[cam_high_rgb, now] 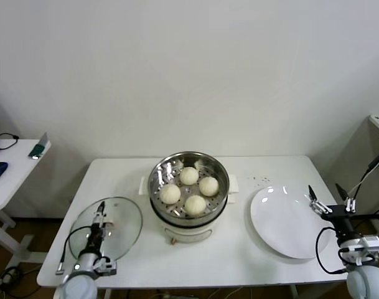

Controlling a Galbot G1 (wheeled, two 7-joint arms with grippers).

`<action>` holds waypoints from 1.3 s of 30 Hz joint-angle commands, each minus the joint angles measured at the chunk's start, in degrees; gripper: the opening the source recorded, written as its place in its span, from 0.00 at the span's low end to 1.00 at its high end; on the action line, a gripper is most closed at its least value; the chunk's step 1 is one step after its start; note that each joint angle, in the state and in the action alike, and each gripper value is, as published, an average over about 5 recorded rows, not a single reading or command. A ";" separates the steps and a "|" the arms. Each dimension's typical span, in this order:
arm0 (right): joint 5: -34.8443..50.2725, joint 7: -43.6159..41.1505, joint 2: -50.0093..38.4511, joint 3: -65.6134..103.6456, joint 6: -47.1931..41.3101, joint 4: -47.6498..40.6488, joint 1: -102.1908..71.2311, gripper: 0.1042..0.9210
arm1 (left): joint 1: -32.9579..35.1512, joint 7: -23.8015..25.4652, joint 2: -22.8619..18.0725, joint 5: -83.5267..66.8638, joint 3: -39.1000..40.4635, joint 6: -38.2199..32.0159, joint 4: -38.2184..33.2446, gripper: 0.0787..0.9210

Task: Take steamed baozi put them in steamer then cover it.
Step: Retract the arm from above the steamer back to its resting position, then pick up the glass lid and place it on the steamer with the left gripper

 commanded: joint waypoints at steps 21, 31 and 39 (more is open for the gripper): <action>-1.98 -0.59 -0.01 0.86 1.66 -2.93 1.26 0.88 | 7.30 0.05 3.92 -14.02 0.01 3.69 -15.30 0.08; -2.37 -1.18 -1.23 -0.41 2.21 -4.59 2.13 0.88 | 15.47 1.89 10.32 -17.74 -0.61 16.80 -34.84 0.08; -4.00 -1.52 -1.39 -3.42 2.51 -6.19 3.53 0.88 | 12.07 2.30 21.06 -21.94 3.06 23.38 -39.49 0.08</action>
